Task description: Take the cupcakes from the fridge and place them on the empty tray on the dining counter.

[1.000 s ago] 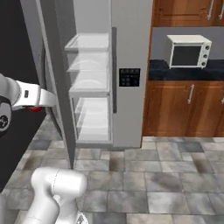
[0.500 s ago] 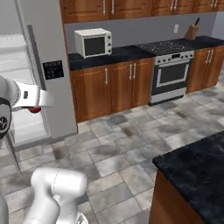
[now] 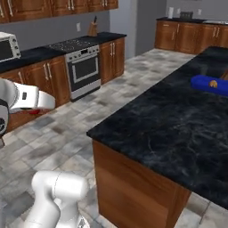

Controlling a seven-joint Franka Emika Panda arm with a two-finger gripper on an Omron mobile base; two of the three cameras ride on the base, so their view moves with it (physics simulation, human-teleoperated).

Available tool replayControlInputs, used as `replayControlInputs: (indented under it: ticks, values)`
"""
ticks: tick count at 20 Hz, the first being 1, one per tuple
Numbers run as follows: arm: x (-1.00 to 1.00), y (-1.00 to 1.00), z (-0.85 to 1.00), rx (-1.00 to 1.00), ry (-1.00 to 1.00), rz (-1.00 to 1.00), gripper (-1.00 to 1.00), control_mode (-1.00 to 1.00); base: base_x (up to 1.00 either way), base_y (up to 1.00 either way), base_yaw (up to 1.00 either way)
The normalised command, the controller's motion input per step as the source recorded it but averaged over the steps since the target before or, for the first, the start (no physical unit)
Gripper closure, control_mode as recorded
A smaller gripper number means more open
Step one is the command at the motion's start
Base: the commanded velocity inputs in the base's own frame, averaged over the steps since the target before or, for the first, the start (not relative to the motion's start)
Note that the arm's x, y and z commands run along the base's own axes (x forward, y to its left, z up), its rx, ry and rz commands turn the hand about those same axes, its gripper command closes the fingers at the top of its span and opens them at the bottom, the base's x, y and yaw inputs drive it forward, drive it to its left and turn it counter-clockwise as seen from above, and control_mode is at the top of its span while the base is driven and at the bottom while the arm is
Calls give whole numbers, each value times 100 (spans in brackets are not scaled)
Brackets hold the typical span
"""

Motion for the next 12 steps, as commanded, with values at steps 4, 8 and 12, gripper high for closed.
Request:
replayControlInputs:
  ticks: [4,8,12]
  values:
    - [0,0,0,0,0,0,100,100,0,-100,-53]
    - [0,0,0,0,0,0,100,100,0,-100,-28]
    - [0,0,0,0,0,0,100,100,0,-100,-15]
